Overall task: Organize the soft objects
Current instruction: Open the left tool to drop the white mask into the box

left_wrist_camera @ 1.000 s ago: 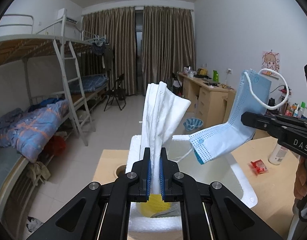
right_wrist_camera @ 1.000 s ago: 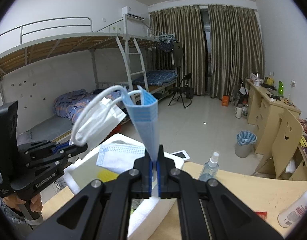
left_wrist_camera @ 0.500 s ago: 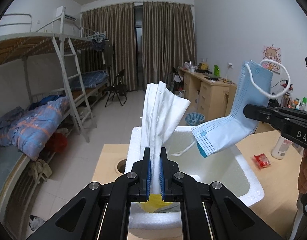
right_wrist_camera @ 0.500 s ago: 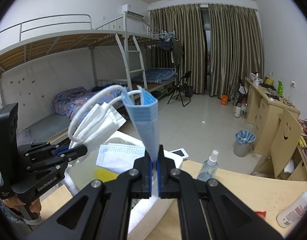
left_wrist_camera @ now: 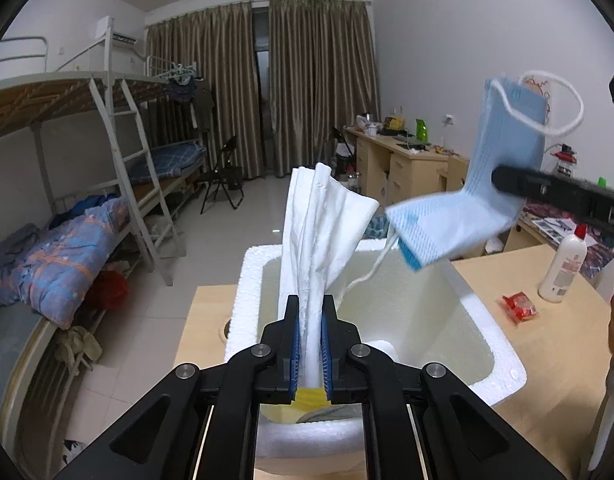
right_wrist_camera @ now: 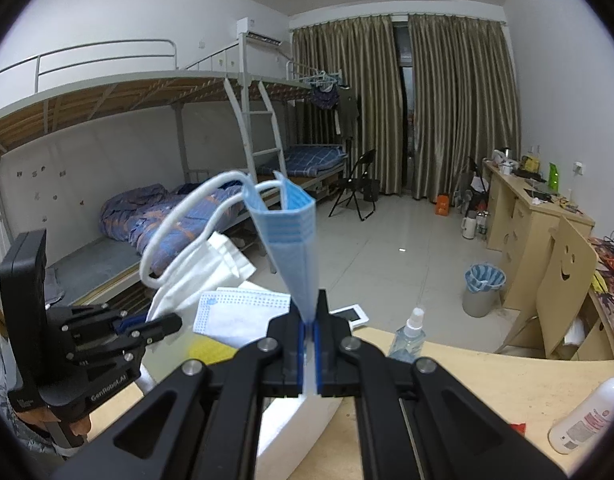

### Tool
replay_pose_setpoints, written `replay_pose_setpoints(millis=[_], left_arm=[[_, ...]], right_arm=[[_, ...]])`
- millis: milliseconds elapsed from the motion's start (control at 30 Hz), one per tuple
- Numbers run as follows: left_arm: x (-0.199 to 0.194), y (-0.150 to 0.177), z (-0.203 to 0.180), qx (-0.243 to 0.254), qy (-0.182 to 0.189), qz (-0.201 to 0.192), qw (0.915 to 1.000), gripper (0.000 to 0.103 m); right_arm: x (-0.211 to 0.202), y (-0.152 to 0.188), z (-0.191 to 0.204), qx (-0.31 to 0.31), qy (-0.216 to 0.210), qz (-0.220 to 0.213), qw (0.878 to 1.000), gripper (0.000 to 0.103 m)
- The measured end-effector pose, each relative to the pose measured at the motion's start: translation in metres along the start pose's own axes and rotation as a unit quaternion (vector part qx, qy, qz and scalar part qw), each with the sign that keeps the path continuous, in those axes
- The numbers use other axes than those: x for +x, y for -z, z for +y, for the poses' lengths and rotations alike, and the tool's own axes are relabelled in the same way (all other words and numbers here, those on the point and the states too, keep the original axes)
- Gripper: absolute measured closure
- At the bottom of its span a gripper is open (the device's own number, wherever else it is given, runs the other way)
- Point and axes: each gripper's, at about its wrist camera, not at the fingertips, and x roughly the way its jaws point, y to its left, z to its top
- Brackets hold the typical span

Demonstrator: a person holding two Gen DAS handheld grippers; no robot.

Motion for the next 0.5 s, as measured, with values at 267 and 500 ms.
replay_pose_setpoints(millis=[267,500], left_arm=[[0.003,0.001,-0.007,0.015,0.011,0.003,0.9998,0.077],[-0.01,0.0,-0.008,0.012,-0.017,-0.036,0.9992,0.0]], right_arm=[[-0.008,-0.004,-0.009,0.009,0.009,-0.015,1.0,0.097],[-0.01,-0.003,-0.008,0.009,0.007,-0.021,1.0,0.097]])
